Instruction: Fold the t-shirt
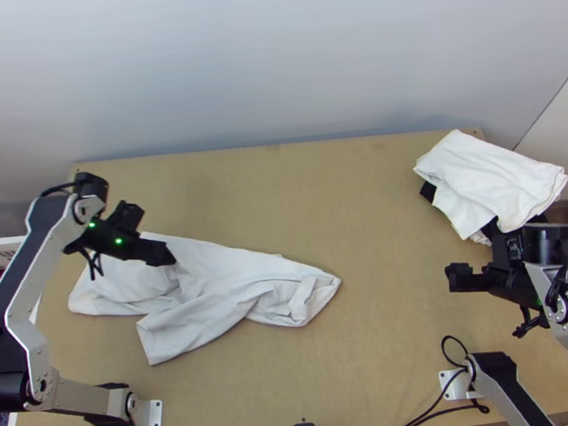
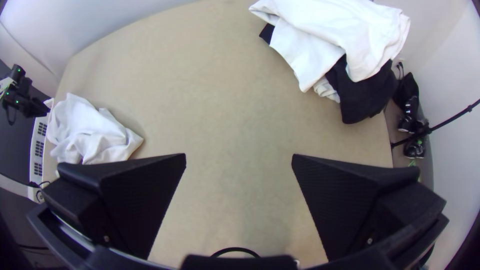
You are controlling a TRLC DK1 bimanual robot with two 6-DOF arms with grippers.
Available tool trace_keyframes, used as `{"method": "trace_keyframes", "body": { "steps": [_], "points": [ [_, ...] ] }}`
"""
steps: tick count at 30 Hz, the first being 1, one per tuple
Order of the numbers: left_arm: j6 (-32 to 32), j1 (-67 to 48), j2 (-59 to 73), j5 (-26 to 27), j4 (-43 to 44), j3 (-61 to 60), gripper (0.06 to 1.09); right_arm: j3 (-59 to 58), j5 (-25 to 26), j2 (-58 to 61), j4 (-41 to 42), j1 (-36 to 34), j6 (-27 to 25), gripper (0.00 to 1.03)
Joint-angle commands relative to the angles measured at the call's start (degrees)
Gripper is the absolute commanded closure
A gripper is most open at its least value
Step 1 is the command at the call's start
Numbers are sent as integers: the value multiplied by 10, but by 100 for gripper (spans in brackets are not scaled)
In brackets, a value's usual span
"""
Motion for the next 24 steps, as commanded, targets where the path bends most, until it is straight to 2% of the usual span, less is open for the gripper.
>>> {"method": "trace_keyframes", "body": {
  "steps": [1, 8, 12, 16, 24],
  "points": [
    [-43, -51, -4, 9, 43, -37, 21, -1, 0, -3, 0, -2, 1, 4],
    [-51, -29, -7, -4, 109, -76, 21, -1, -1, -5, 0, -7, 1, 4],
    [-48, -30, -4, -37, 149, -92, 22, -1, -2, -5, 0, -7, 1, 4],
    [-53, -29, 4, -40, 183, -102, 37, -1, -2, -8, 0, -8, 1, 4],
    [-95, -37, 15, -40, 225, -116, 84, -4, -4, -11, -1, -11, 1, 4]
  ]
}}
